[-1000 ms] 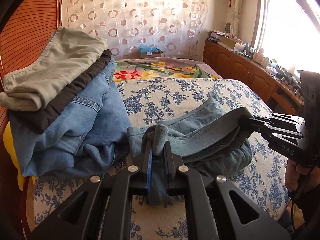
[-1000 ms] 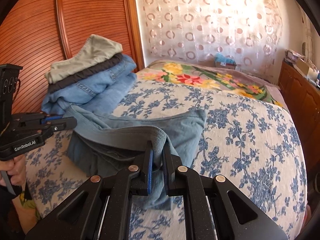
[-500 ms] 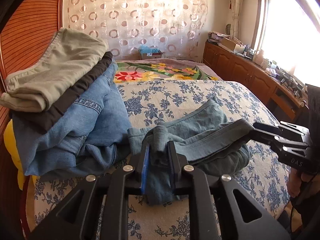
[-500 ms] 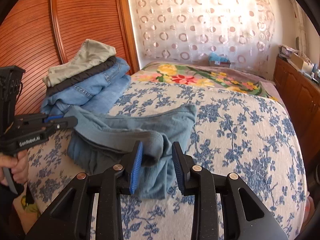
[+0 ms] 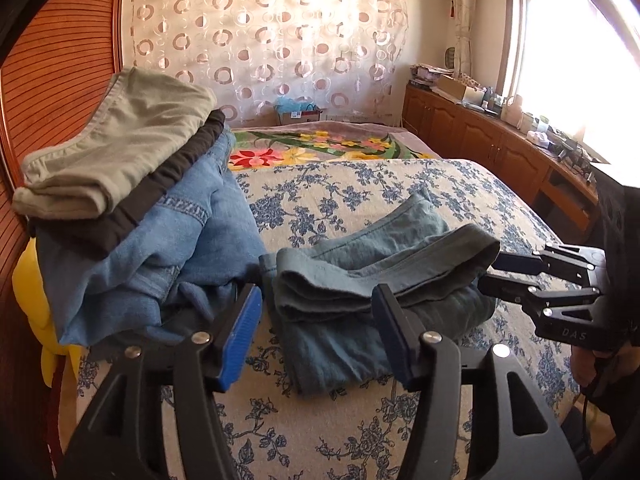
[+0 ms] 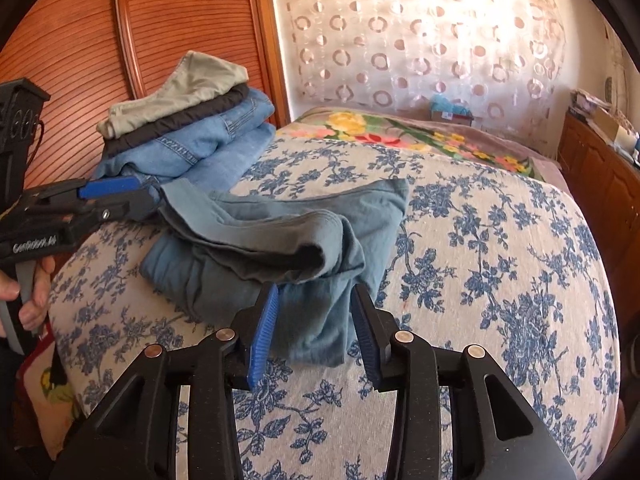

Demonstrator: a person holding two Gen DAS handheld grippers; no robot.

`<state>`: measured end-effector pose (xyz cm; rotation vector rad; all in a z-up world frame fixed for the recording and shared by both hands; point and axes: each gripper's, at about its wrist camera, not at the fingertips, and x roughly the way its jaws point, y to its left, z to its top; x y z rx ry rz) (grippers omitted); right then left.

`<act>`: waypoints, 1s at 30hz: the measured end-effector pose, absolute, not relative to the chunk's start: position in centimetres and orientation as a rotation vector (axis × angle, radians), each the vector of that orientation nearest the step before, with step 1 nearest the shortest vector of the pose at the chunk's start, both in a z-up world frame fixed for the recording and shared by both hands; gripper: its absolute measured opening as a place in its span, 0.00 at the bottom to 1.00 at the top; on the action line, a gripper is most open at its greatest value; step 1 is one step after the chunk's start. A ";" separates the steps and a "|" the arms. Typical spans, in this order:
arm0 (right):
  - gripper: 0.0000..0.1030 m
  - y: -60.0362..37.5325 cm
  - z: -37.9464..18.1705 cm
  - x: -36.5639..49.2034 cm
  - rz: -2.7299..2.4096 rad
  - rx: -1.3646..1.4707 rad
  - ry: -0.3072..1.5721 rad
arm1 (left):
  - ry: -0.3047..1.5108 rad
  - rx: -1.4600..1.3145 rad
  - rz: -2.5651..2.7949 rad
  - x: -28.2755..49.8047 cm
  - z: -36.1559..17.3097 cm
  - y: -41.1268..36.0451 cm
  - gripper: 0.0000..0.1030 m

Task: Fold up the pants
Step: 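Lower the folded hem onto the shorts and open the left tool, then grasp the folded shorts edge with the left tool and lift it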

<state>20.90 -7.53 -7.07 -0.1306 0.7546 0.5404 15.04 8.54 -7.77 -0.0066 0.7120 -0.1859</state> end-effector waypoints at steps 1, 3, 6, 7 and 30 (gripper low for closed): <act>0.38 -7.3 -7.2 21.1 0.541 -0.138 0.762 | 0.717 -0.012 -0.186 15.1 -8.1 8.8 0.61; 0.38 -6.9 -7.4 21.5 0.542 -0.157 0.769 | 0.728 -0.018 -0.193 15.0 -8.5 9.0 0.62; 0.39 -6.3 -7.6 22.1 0.542 -0.188 0.773 | 0.738 -0.016 -0.183 15.0 -9.0 9.3 0.62; 0.39 -6.0 -7.6 22.3 0.539 -0.194 0.774 | 0.737 -0.013 -0.178 14.9 -9.1 9.4 0.62; 0.40 -9.2 -6.2 24.2 0.469 -0.107 0.742 | 0.791 -0.010 -0.197 14.1 -11.0 8.8 0.62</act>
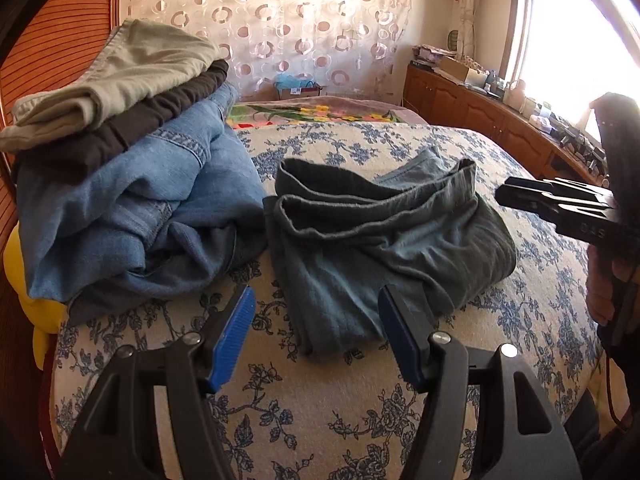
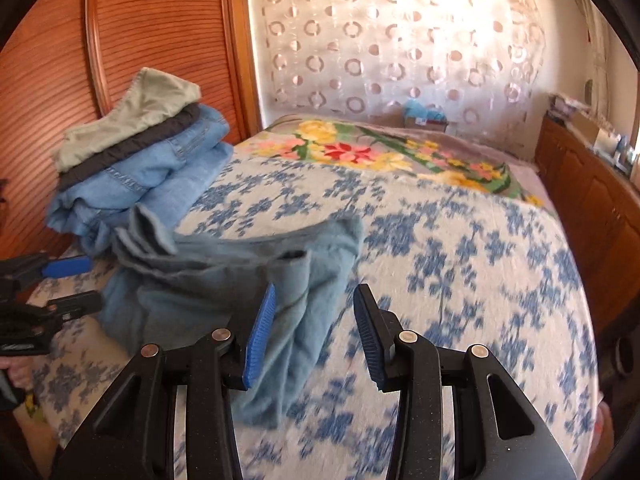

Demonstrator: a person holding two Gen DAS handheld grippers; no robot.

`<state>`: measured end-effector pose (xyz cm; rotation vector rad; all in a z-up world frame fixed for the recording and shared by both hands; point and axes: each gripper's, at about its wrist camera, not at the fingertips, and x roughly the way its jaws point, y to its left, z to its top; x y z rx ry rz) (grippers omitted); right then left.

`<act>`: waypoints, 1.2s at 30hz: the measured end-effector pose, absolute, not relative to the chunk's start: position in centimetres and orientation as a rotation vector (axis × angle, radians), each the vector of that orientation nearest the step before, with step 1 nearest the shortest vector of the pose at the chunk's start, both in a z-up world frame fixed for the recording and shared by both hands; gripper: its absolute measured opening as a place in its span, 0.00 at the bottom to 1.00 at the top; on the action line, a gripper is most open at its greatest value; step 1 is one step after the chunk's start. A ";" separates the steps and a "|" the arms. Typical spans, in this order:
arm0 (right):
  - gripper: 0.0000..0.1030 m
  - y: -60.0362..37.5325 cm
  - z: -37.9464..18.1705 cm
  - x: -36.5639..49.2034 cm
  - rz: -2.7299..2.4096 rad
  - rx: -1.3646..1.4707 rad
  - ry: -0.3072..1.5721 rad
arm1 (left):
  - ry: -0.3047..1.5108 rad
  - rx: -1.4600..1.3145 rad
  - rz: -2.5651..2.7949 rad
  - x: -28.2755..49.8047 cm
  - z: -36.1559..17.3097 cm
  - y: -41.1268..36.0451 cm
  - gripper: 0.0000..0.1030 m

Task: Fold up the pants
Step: 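Grasp the folded shorts edge with the left tool and lift it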

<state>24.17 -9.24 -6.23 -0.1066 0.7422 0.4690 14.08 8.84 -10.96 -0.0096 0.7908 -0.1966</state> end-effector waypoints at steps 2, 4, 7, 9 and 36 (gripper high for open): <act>0.40 -9.3 -6.7 23.0 0.497 -0.111 0.762 | 0.801 0.001 -0.203 13.9 -11.3 8.6 0.62; 0.40 -9.2 -7.1 22.2 0.518 -0.111 0.783 | 0.809 0.011 -0.207 13.9 -11.5 8.4 0.62; 0.40 -8.8 -7.9 21.1 0.555 -0.110 0.815 | 0.820 0.016 -0.219 13.8 -11.7 8.2 0.62; 0.40 -8.5 -8.3 20.8 0.571 -0.115 0.826 | 0.827 0.021 -0.224 13.9 -11.9 8.1 0.62; 0.06 -13.6 -7.8 18.0 0.595 -0.035 0.838 | 0.779 0.019 -0.373 10.3 -10.4 5.4 0.09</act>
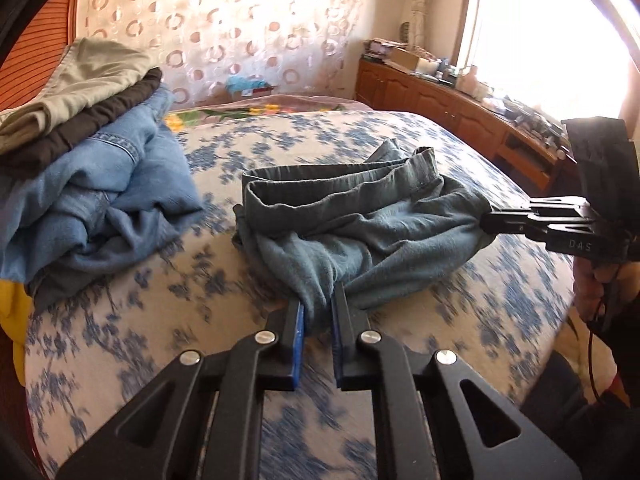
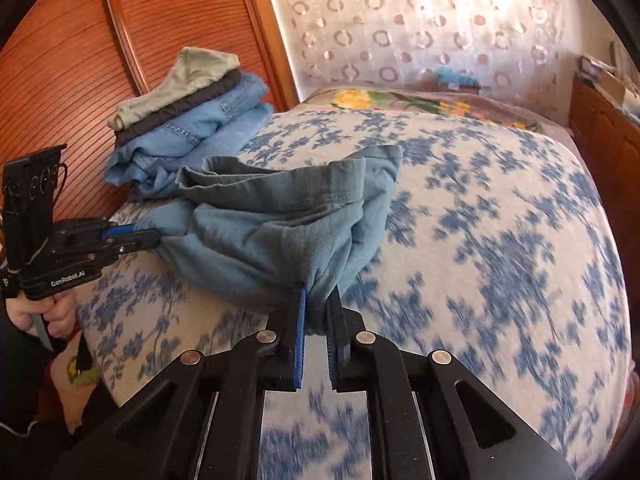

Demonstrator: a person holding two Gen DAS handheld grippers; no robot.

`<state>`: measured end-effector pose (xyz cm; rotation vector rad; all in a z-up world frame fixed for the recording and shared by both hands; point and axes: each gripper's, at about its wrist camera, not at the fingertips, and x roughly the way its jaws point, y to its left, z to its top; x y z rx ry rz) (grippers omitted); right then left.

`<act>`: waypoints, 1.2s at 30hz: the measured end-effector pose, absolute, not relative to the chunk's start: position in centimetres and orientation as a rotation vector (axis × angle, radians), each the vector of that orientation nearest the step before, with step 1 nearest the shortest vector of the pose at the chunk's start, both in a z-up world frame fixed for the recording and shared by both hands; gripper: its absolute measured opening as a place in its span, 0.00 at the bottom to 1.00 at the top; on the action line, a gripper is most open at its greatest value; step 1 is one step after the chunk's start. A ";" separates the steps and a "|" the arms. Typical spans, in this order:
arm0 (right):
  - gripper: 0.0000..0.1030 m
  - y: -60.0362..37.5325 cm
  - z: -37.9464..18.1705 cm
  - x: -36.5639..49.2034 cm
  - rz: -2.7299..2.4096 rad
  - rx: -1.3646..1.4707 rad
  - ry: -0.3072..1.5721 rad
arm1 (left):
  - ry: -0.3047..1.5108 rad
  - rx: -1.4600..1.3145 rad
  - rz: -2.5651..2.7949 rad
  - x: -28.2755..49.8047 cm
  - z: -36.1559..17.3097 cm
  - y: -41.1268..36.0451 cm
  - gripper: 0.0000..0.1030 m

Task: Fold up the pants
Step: 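Grasp the folded shorts edge with the left tool and lift it, then lower the shorts and open the left tool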

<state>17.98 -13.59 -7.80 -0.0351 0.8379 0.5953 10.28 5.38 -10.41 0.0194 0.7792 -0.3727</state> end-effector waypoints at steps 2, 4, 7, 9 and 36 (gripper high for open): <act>0.06 -14.1 -7.6 16.4 0.594 -0.048 0.831 | 0.779 0.018 -0.377 9.1 -10.6 5.0 0.09; 0.06 -14.3 -7.6 14.9 0.594 -0.062 0.831 | 0.775 0.017 -0.372 8.1 -10.8 5.0 0.09; 0.06 -14.6 -7.8 13.2 0.599 -0.064 0.836 | 0.780 0.002 -0.370 6.7 -11.0 5.1 0.08; 0.06 -14.5 -8.0 12.5 0.615 -0.056 0.849 | 0.792 0.000 -0.365 6.2 -11.3 5.2 0.09; 0.47 -14.8 -6.5 13.3 0.501 -0.095 0.756 | 0.746 0.019 -0.312 6.5 -9.6 6.8 0.63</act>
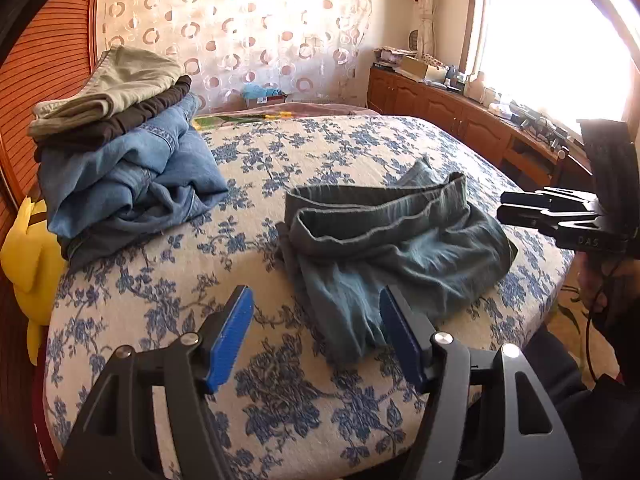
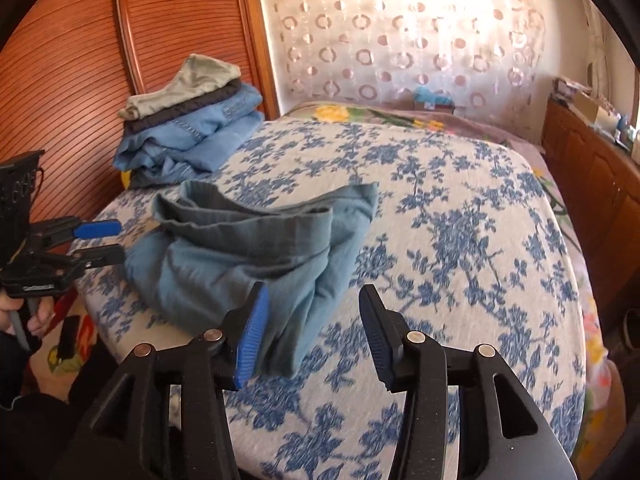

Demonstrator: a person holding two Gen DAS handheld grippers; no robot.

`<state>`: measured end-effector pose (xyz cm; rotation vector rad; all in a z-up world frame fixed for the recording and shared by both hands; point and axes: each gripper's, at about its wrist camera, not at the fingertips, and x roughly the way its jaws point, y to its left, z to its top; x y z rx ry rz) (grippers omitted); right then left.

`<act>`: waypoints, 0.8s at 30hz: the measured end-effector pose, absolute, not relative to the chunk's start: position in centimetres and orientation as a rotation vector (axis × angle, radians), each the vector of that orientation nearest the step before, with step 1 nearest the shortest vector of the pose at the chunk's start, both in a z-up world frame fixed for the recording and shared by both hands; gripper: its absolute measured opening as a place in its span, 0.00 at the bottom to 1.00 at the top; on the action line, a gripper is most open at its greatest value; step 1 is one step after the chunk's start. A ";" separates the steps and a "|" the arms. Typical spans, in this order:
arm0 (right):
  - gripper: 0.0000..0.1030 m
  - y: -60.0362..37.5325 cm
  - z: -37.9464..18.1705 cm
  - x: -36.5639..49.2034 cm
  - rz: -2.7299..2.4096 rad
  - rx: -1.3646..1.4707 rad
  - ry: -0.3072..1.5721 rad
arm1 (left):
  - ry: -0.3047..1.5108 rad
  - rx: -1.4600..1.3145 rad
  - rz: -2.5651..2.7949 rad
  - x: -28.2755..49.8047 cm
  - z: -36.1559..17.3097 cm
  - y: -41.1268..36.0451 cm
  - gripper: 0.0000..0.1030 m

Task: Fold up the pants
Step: 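Lower the shorts and open the left tool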

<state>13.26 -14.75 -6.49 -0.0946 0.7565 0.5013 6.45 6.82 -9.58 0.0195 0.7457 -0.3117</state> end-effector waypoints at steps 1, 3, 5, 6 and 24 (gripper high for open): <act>0.48 -14.6 -6.6 13.6 0.502 -0.094 0.753 | 0.746 0.019 -0.312 6.6 -9.5 6.9 0.64; 0.49 -14.4 -6.7 14.1 0.504 -0.093 0.752 | 0.743 0.027 -0.303 7.1 -9.5 6.9 0.64; 0.49 -14.0 -6.9 14.7 0.509 -0.095 0.754 | 0.739 0.037 -0.294 7.7 -9.5 6.8 0.64; 0.50 -13.8 -7.0 14.9 0.511 -0.096 0.755 | 0.740 0.040 -0.293 7.9 -9.6 6.8 0.64; 0.50 -12.0 -7.6 18.5 0.570 -0.112 0.808 | 0.837 0.072 -0.358 13.0 -11.1 5.3 0.64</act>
